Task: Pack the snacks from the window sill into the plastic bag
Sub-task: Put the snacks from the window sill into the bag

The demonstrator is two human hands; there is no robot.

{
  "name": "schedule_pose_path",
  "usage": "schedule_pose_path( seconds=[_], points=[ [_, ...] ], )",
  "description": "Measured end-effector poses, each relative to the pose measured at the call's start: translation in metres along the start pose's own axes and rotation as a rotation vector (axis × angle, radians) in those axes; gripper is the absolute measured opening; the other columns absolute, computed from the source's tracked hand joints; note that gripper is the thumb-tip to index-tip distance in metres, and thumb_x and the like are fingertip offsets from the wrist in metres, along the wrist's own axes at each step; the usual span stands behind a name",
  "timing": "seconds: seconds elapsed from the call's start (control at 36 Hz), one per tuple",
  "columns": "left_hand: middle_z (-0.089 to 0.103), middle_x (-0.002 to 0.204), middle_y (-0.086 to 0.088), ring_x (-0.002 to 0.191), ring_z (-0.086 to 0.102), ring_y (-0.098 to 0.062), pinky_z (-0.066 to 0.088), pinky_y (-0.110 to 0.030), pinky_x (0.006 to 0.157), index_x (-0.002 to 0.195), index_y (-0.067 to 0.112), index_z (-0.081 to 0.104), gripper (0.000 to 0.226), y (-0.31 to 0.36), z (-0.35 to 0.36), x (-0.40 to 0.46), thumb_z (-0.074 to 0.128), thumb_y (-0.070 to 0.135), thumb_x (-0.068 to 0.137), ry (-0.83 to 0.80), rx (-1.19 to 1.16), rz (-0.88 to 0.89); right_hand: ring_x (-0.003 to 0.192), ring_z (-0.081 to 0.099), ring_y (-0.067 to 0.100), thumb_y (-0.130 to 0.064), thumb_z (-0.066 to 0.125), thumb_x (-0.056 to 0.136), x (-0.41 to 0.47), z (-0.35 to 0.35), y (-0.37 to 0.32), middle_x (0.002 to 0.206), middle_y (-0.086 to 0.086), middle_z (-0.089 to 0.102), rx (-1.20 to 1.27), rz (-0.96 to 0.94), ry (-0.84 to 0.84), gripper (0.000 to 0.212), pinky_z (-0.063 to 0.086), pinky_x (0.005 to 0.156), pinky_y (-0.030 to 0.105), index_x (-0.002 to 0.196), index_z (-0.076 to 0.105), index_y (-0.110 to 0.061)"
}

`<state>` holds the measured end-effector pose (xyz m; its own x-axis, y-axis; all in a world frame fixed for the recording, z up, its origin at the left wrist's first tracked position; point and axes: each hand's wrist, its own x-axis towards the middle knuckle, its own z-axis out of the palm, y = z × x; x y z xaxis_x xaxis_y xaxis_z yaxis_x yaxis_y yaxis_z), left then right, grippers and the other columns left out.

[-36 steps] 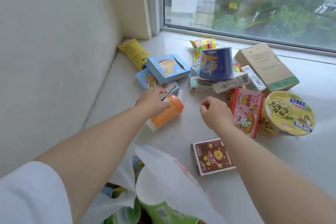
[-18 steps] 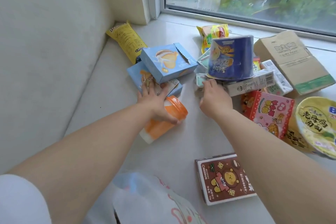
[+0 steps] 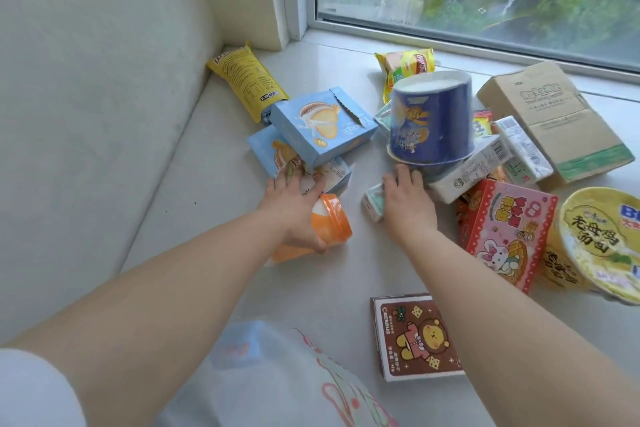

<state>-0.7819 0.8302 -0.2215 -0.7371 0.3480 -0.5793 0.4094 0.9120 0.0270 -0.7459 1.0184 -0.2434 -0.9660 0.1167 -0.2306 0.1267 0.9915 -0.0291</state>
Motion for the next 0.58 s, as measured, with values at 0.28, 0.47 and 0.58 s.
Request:
schedule_pose_path(
  seconds=[0.28, 0.47, 0.58],
  points=[
    [0.005, 0.156, -0.010, 0.143, 0.006, -0.029, 0.010, -0.047, 0.117, 0.148, 0.030, 0.017, 0.108, 0.008, 0.017, -0.034, 0.072, 0.059, 0.060, 0.065, 0.030, 0.081, 0.116, 0.044, 0.028, -0.034, 0.060, 0.085, -0.054, 0.000, -0.002, 0.123, 0.009, 0.047, 0.012, -0.018, -0.165, 0.046, 0.044, 0.089, 0.037, 0.122, 0.049, -0.009],
    [0.035, 0.145, -0.005, 0.141, 0.018, -0.023, 0.007, -0.051, 0.116, 0.140, 0.018, 0.032, 0.097, 0.009, 0.011, -0.049, 0.067, 0.063, 0.061, 0.016, 0.003, 0.106, 0.112, 0.042, 0.026, -0.057, 0.054, 0.081, -0.088, -0.004, -0.006, 0.119, 0.007, 0.049, 0.012, -0.004, -0.096, 0.060, 0.038, 0.091, 0.035, 0.120, 0.054, -0.011],
    [0.055, 0.121, -0.006, 0.122, 0.045, -0.027, 0.037, -0.040, 0.104, 0.117, 0.020, 0.054, 0.085, 0.018, -0.006, -0.046, 0.060, 0.071, 0.049, 0.195, -0.315, -0.052, 0.110, 0.045, 0.031, -0.071, 0.045, 0.080, -0.093, -0.012, -0.003, 0.114, 0.012, 0.054, 0.104, 0.116, 0.064, 0.073, 0.038, 0.088, 0.040, 0.109, 0.059, -0.005]
  ],
)
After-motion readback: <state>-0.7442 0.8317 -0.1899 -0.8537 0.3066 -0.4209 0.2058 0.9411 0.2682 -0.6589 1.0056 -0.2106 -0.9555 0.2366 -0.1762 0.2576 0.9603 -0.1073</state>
